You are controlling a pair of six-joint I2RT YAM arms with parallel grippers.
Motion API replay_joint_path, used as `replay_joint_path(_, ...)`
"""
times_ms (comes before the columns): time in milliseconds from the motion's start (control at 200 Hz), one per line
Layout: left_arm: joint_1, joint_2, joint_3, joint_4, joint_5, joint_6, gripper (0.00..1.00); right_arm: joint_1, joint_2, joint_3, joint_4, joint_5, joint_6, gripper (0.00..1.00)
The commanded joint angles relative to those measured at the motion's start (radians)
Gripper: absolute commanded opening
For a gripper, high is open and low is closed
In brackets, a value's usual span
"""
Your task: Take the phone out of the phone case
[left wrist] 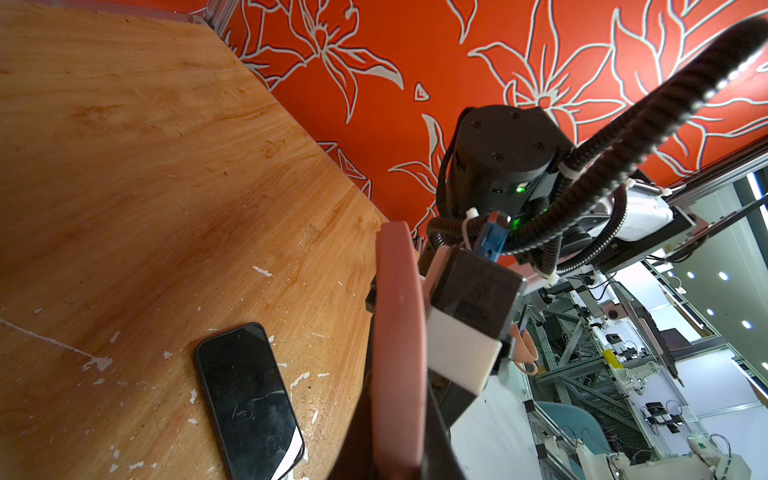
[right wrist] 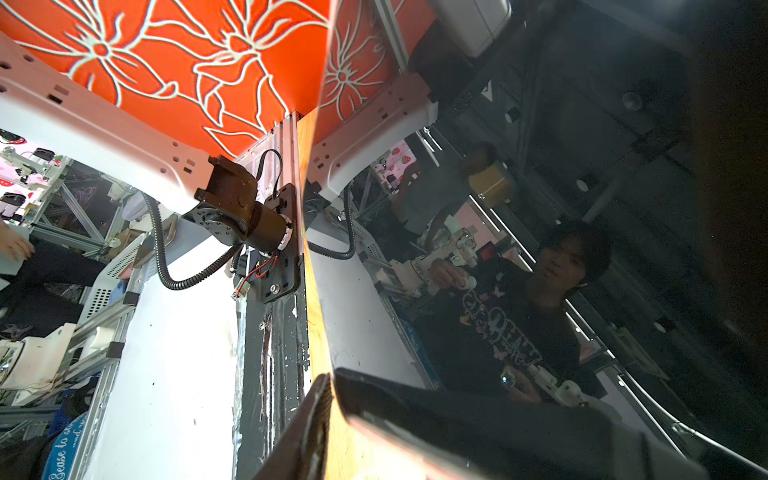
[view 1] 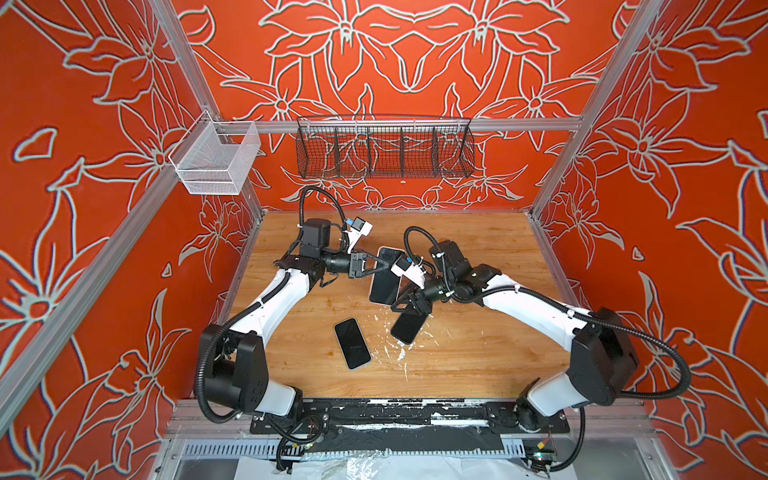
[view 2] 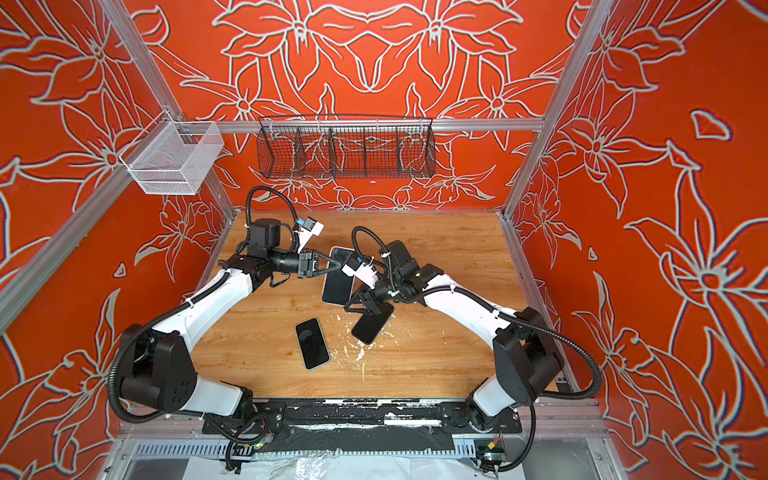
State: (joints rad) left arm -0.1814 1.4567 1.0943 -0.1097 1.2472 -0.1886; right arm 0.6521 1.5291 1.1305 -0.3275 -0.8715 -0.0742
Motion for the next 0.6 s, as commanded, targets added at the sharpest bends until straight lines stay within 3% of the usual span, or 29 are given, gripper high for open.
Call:
replay_joint_path(0,0.003,0.004,-0.002,0.064,0.051,-0.026,0.00,0.006,-0.032,0.025,0.006,-0.019,-0.023,0.33)
replay_joint_path(345,0.002,0.019,-0.027,0.174,0.079,-0.117,0.00,0.006,-0.034,0.022,0.053,-0.050,0.004,0.17)
replay_joint_path(475,0.002,0.031,-0.052,0.282,0.086,-0.201,0.00,0.007,-0.038,0.019,0.063,-0.060,0.014,0.12)
replay_joint_path(591,0.002,0.061,-0.083,0.473,0.092,-0.359,0.00,0.016,-0.055,0.009,0.071,-0.047,0.012,0.09)
